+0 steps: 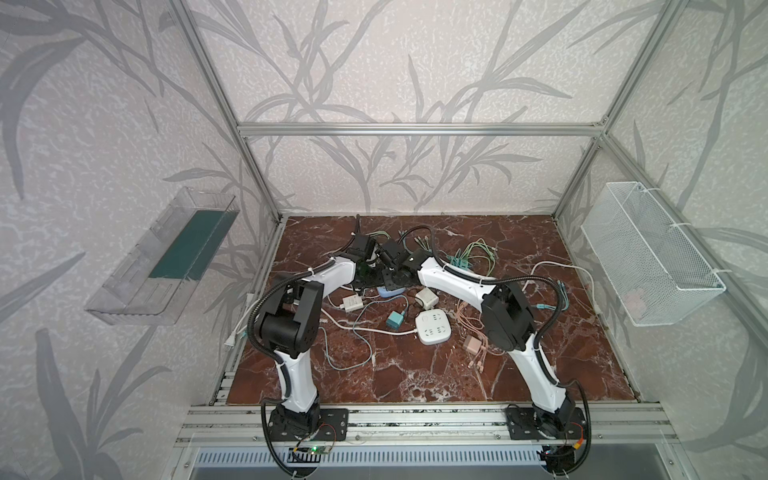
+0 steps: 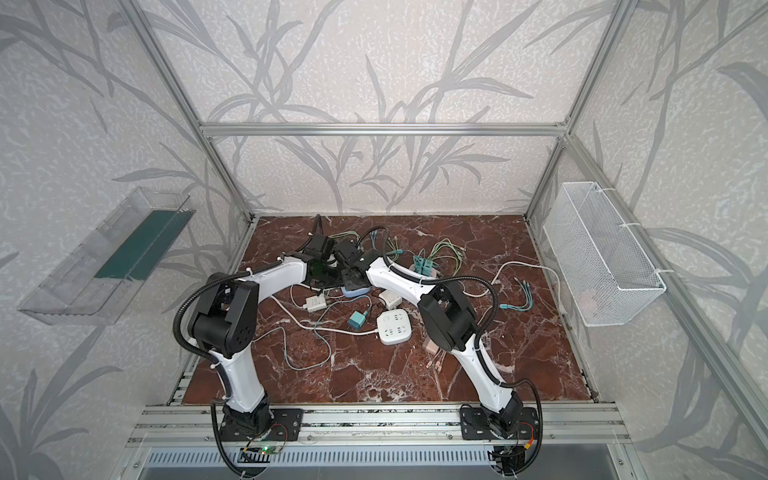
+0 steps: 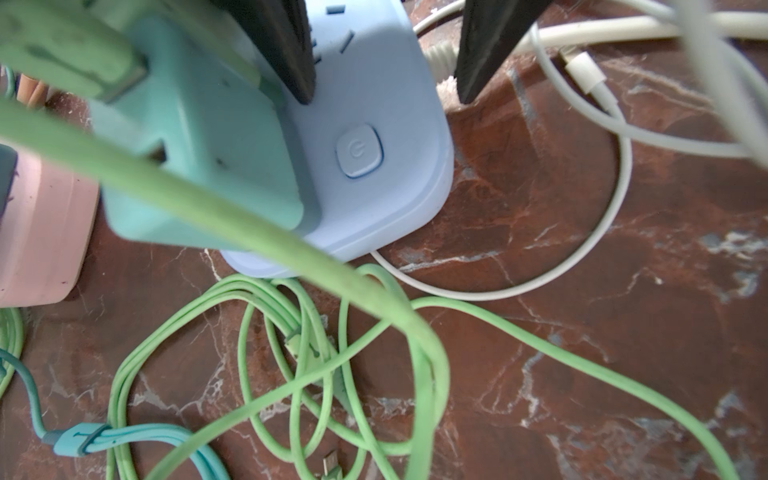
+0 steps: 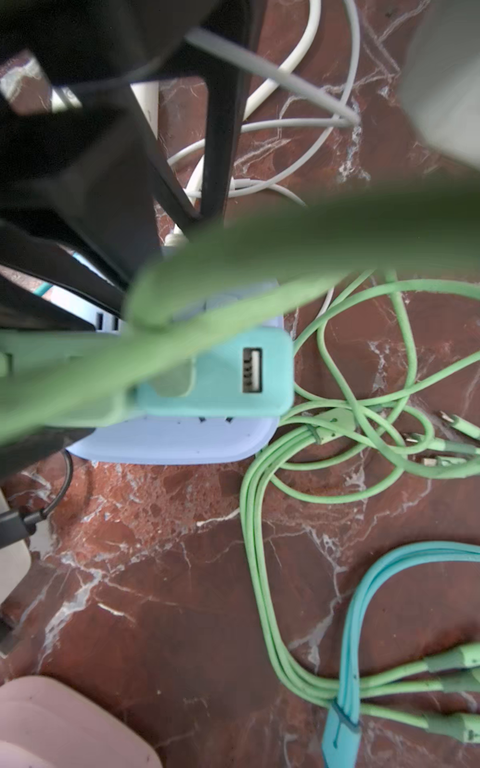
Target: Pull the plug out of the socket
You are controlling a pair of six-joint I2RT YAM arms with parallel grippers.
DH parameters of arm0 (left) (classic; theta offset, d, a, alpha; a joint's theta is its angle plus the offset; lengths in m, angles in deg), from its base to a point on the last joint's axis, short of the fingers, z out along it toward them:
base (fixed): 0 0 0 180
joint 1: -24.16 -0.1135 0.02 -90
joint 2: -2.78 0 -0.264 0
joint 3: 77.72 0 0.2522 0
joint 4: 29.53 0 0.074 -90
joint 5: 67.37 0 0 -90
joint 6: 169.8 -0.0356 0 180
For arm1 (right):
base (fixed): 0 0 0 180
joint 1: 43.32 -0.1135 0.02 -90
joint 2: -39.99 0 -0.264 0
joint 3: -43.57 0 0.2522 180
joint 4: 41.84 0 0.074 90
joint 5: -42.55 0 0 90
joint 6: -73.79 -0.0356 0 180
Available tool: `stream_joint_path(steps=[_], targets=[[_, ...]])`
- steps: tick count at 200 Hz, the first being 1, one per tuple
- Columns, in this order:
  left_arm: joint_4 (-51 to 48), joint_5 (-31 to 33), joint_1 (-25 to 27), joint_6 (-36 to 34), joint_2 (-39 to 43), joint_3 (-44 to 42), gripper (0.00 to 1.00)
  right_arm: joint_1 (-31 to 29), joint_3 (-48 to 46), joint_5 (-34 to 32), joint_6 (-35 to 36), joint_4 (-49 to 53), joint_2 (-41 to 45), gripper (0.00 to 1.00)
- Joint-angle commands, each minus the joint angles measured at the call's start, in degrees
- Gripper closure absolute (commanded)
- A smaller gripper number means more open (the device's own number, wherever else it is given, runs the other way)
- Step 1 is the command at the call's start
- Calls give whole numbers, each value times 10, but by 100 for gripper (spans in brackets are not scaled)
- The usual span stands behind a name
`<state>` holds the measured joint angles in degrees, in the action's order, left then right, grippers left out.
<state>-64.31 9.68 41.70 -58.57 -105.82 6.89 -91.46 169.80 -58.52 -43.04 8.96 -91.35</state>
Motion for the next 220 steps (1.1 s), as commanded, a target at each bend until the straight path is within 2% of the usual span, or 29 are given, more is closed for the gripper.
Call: stream_joint_path(steps=[1, 144, 182, 220], targets=[[-70, 41, 3, -3, -33, -7, 45, -5, 25, -12, 12, -10, 13, 78], [-77, 53, 7, -3, -47, -11, 46, -13, 44, -14, 23, 4, 13, 78], [-62, 39, 4, -9, -40, -25, 47, -6, 13, -18, 19, -6, 30, 81], [-63, 39, 4, -11, -41, -23, 47, 5, -17, 5, 16, -25, 52, 79]])
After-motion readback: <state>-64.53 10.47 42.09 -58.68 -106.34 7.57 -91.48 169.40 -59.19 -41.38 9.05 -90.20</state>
